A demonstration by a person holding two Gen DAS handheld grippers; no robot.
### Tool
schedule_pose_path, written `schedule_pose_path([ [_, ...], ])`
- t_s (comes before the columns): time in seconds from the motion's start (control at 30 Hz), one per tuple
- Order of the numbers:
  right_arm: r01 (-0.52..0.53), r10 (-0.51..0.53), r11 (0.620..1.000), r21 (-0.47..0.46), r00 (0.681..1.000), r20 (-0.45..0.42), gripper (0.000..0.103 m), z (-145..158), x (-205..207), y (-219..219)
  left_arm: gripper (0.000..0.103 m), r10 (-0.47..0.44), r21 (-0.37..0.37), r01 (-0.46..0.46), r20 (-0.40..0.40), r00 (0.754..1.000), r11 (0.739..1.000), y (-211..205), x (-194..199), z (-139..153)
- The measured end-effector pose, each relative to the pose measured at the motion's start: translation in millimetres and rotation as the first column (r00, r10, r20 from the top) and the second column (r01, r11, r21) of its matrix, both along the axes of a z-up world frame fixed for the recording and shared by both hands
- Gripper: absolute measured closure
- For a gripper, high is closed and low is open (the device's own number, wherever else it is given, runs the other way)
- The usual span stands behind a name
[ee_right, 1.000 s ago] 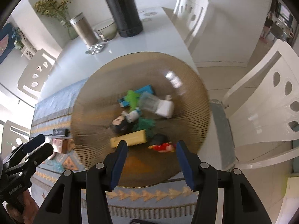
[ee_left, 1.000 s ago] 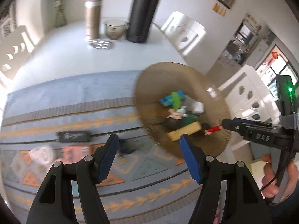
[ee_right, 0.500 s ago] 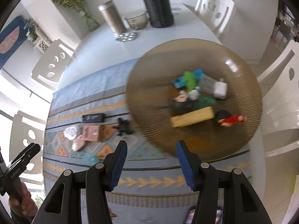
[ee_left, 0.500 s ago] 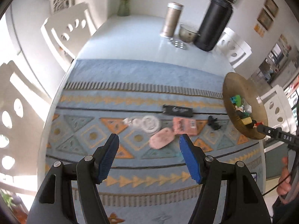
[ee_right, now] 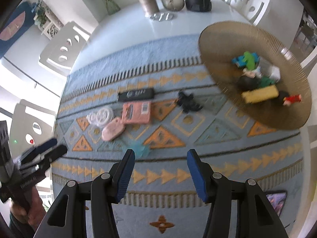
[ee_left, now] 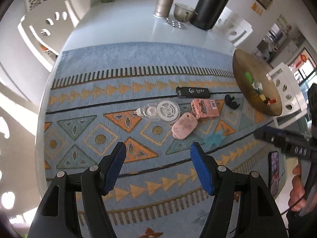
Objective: Organize rigid objects
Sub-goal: 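Move both tools back over the remaining objects on the rug, then grasp the pink tag with the right tool while the left tool grasps the gear tape dispenser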
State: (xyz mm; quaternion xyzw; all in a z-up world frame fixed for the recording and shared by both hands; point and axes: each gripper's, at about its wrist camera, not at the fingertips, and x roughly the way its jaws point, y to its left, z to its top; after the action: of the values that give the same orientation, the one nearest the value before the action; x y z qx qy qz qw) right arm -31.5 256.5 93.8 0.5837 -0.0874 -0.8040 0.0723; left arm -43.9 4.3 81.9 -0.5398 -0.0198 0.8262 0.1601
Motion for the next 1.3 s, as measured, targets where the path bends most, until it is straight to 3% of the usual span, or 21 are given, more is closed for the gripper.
schedule_pose_path([
  [0.17,-0.028,0.029,0.999,-0.022,0.998,0.061,0.050,-21.2,5.7,-29.6,0.038,-0.096,-0.067,0.096,0.000,0.995,0.993,3.5,-18.5,-16.6],
  [0.33,-0.099,0.104,0.993,-0.070,0.992,0.074,0.050,-31.1,-8.3,-64.3,0.038,-0.282,-0.174,0.280,0.013,0.959,0.944,16.9,-40.6,-38.5],
  [0.53,-0.152,0.164,0.982,-0.113,0.982,0.097,0.050,-51.3,-37.5,-98.0,0.038,-0.416,-0.173,0.417,0.046,0.908,0.892,25.2,-67.7,-53.5],
  [0.77,-0.140,0.150,0.987,-0.078,0.978,0.144,0.050,-76.2,-51.3,-105.9,0.040,-0.510,-0.189,0.508,0.043,0.859,0.840,40.4,-83.8,-64.3],
  [1.07,-0.123,0.122,0.992,0.002,0.987,0.106,0.051,-73.5,-51.5,-93.3,0.040,-0.524,-0.192,0.518,0.024,0.852,0.834,61.7,-94.7,-61.6],
  [1.17,-0.102,0.097,0.993,0.051,0.991,0.098,0.051,-70.9,-47.9,-91.4,0.043,-0.498,-0.206,0.486,-0.007,0.867,0.849,68.5,-91.6,-60.9],
  [1.2,-0.101,0.095,0.993,0.065,0.991,0.096,0.051,-70.5,-47.4,-90.7,0.054,-0.488,-0.203,0.475,-0.019,0.872,0.856,68.5,-90.6,-59.5],
  [1.23,-0.100,0.094,0.993,0.061,0.991,0.097,0.051,-70.1,-47.3,-89.9,0.057,-0.475,-0.190,0.462,-0.027,0.880,0.866,68.2,-90.2,-56.8],
  [1.3,-0.093,0.088,0.995,0.045,0.991,0.100,0.051,-68.6,-47.1,-88.3,0.057,-0.438,-0.158,0.429,-0.024,0.899,0.889,61.5,-91.0,-54.3],
])
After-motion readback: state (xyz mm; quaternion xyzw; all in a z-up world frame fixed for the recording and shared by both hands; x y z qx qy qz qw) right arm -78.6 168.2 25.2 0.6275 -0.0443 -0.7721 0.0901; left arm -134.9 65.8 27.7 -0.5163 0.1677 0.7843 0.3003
